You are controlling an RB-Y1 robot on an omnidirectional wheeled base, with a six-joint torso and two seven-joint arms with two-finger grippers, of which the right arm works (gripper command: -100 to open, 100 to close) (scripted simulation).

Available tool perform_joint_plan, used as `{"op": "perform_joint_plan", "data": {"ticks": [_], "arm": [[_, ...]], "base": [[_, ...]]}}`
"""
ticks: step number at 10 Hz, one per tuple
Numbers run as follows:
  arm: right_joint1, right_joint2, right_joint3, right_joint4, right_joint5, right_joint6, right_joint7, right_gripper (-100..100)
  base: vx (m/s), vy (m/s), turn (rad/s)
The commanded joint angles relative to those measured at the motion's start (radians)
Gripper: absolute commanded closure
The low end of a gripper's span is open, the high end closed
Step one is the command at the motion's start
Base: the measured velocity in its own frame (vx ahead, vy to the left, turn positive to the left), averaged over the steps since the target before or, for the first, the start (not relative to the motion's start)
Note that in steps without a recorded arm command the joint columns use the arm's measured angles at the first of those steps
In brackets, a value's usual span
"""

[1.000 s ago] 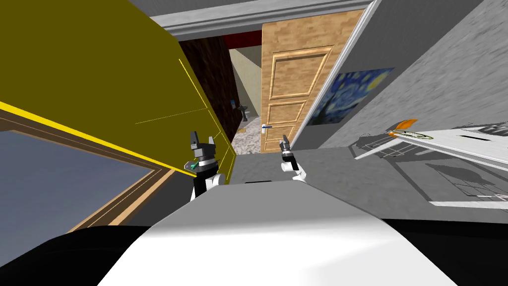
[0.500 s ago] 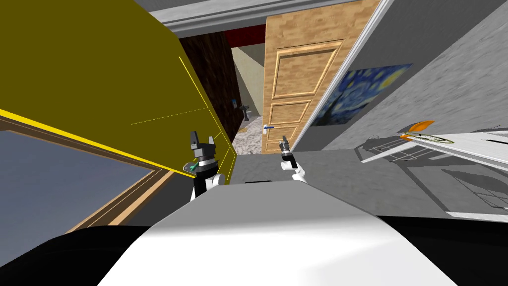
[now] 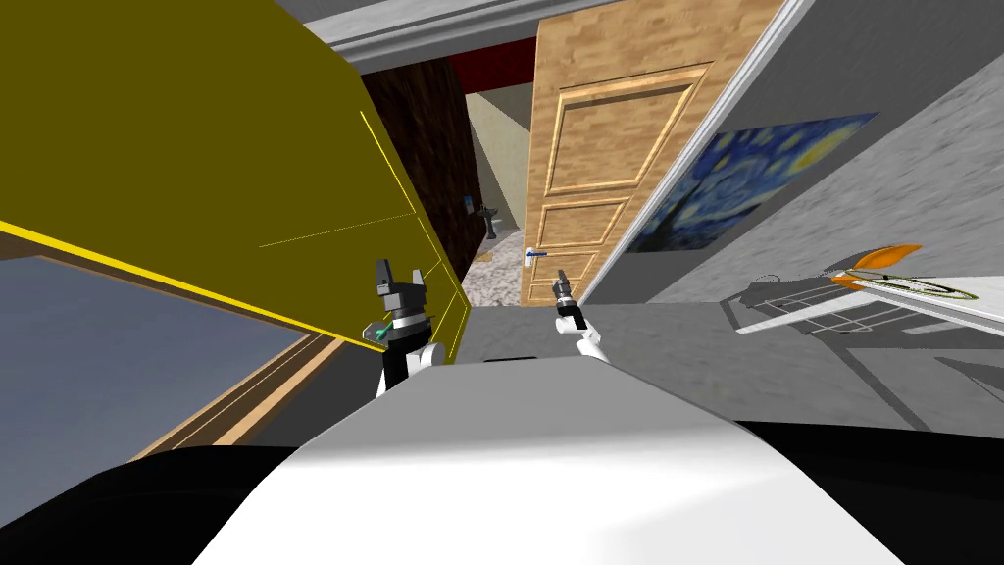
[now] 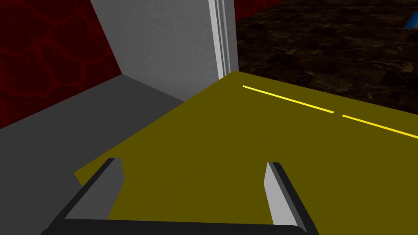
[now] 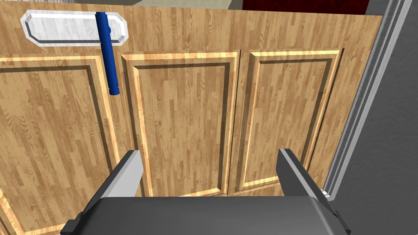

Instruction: Pull the door open

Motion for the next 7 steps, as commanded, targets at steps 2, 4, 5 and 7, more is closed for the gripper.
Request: {"op": "perform_joint_plan", "data": {"ticks": [2,4,5,7], "arm": [[-0.029,-0.012,-0.002,0.058,-0.021,0.002,0.001,-100],[-0.063,-0.024,-0.005,0.121,-0.047,0.006,0.005,-100],[-0.079,-0.030,-0.006,0.151,-0.059,0.009,0.007,-100],[-0.095,-0.035,-0.008,0.183,-0.071,0.011,0.009,-100]], "base": [[0.087,-0.009,0.070],[0.058,-0.017,0.086],[0.087,-0.017,0.093],[0.061,-0.012,0.046]]}}
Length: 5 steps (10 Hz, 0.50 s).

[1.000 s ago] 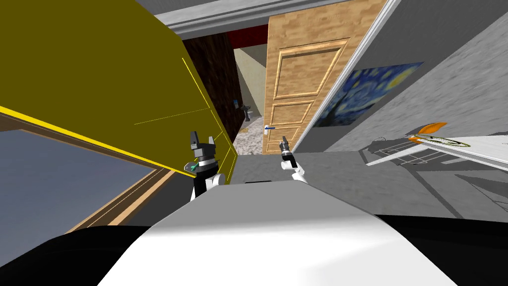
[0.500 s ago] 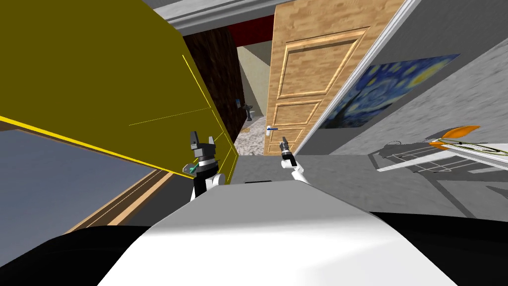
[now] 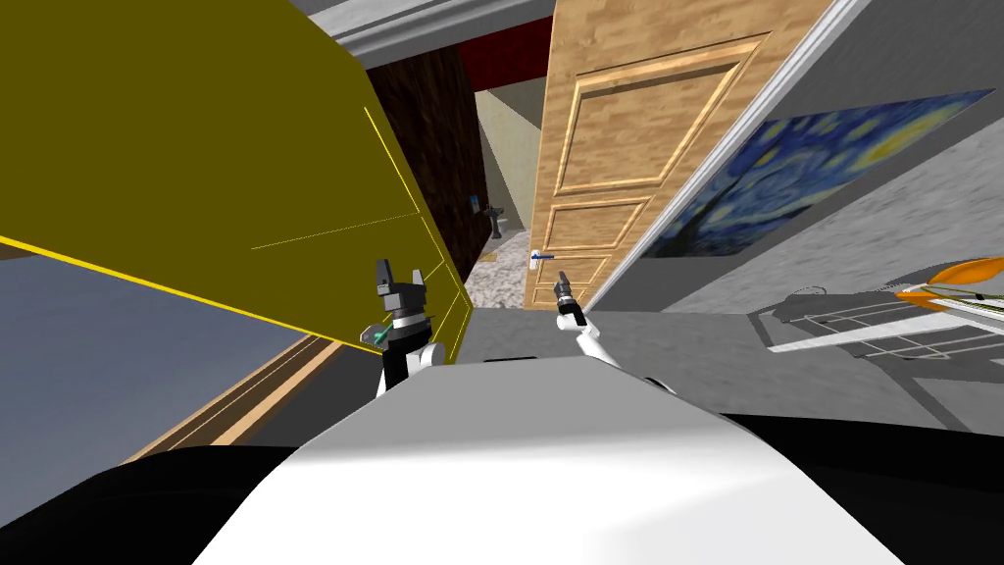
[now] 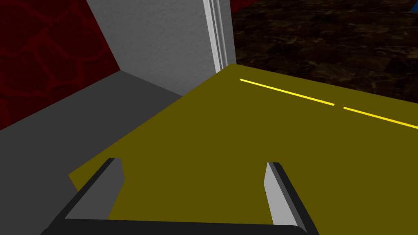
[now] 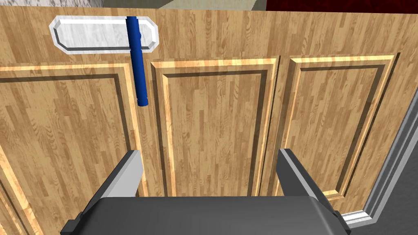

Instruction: Pull the door open

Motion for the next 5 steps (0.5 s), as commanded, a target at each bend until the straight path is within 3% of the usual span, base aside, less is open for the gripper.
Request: {"op": "perform_joint_plan", "data": {"ticks": [1,5], "arm": [[-0.026,-0.007,-0.002,0.047,-0.018,0.003,0.004,-100],[-0.071,-0.023,-0.006,0.133,-0.052,0.010,0.009,-100]], "base": [[0.074,-0.012,0.106],[0.075,-0.019,0.067]]}}
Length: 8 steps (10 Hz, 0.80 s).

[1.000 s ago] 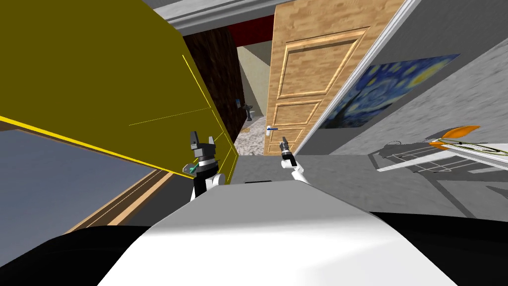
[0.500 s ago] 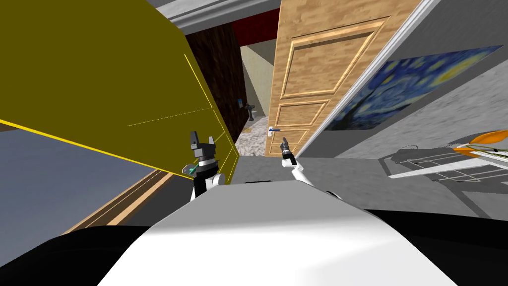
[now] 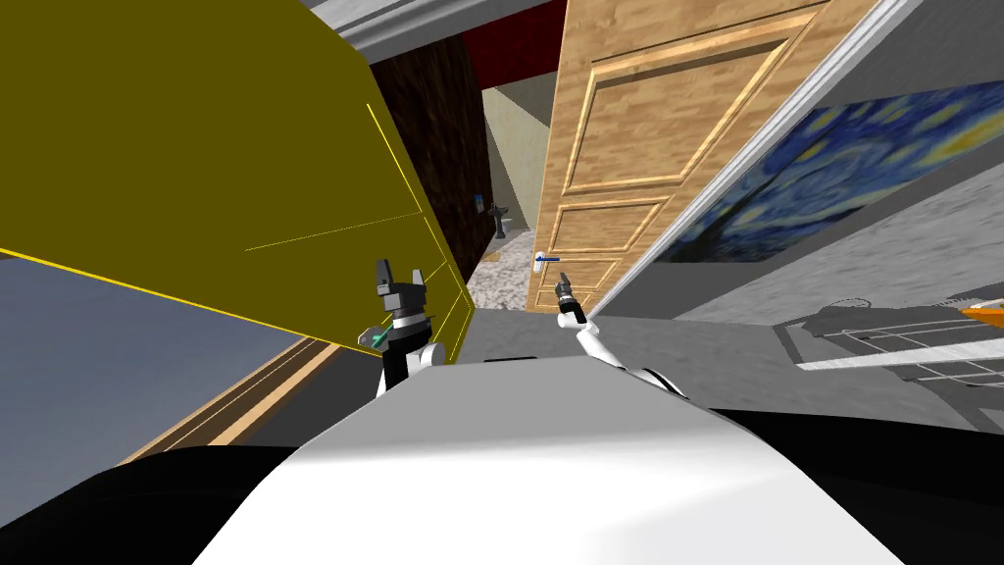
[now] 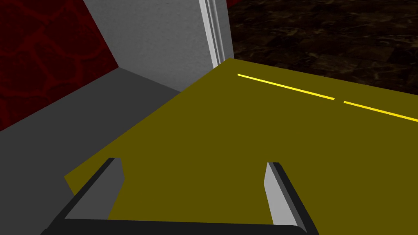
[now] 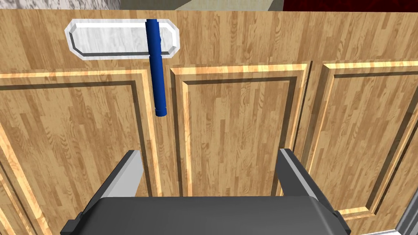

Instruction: Pull the door open

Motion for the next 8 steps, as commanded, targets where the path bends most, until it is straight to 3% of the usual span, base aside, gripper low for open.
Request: {"op": "perform_joint_plan", "data": {"ticks": [1,8], "arm": [[-0.024,-0.007,-0.003,0.041,-0.018,0.006,0.005,-100],[-0.112,-0.037,-0.010,0.208,-0.085,0.019,0.015,-100]], "base": [[0.071,-0.018,0.098],[0.086,-0.027,0.077]]}}
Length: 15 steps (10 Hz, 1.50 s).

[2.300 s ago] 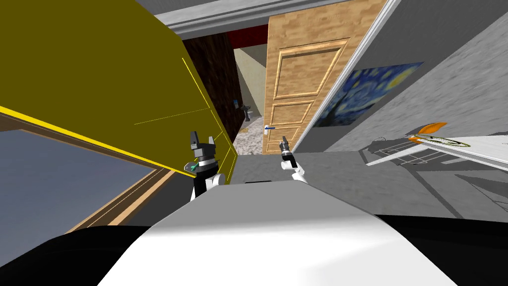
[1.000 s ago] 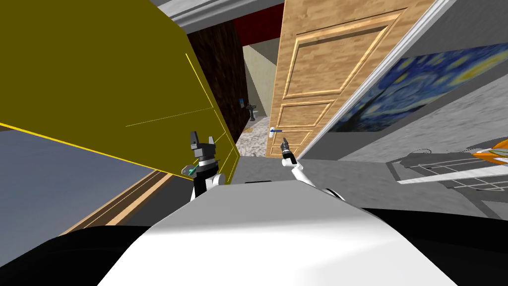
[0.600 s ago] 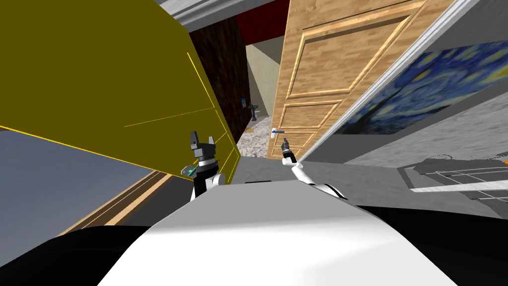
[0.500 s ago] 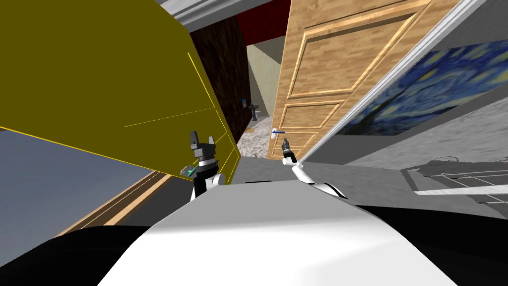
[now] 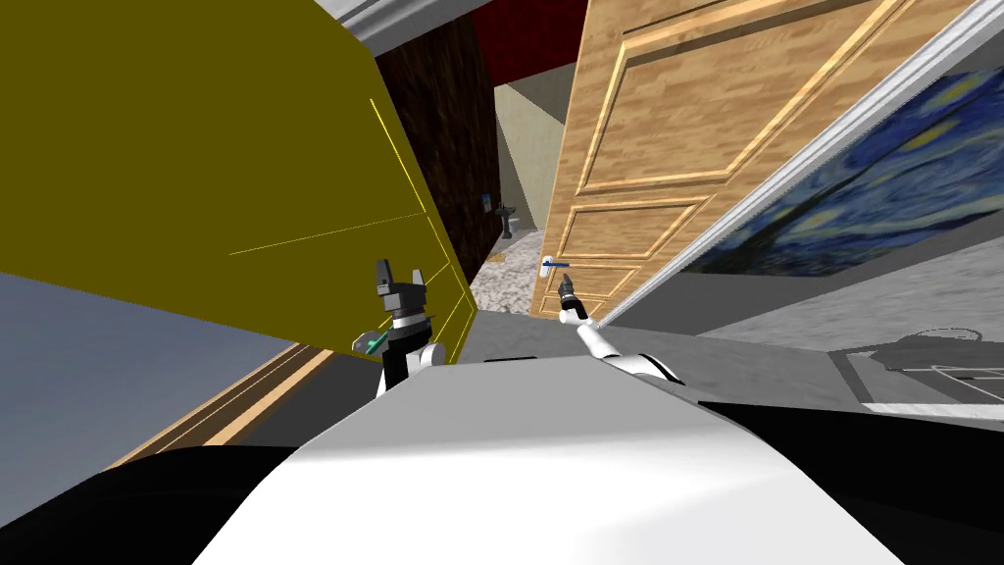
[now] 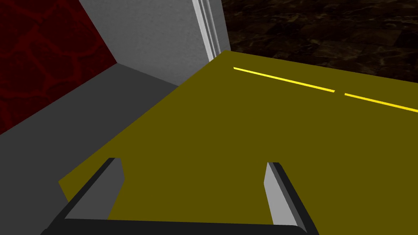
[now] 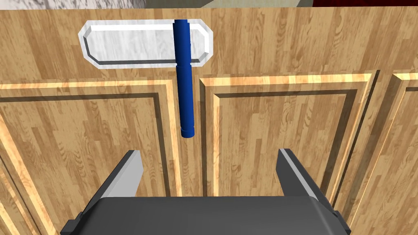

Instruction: Pull the door open

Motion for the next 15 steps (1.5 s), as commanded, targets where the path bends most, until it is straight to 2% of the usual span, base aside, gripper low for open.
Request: {"op": "perform_joint_plan", "data": {"ticks": [1,8,9,10,11,15], "arm": [[-0.015,-0.006,-0.001,0.030,-0.013,0.002,0.002,-100],[-0.084,-0.029,-0.007,0.161,-0.065,0.012,0.010,-100],[-0.076,-0.029,-0.006,0.145,-0.060,0.012,0.008,-100],[-0.070,-0.042,-0.010,0.152,-0.063,0.009,-0.003,-100],[-0.068,-0.047,-0.012,0.154,-0.064,0.007,-0.007,-100],[-0.042,-0.095,-0.027,0.171,-0.073,-0.007,-0.045,-100]], "base": [[0.077,-0.024,0.049],[0.063,-0.025,0.056],[0.028,-0.021,0.017],[0.103,-0.008,0.114],[0.170,-0.033,0.075],[0.202,-0.044,0.114]]}}
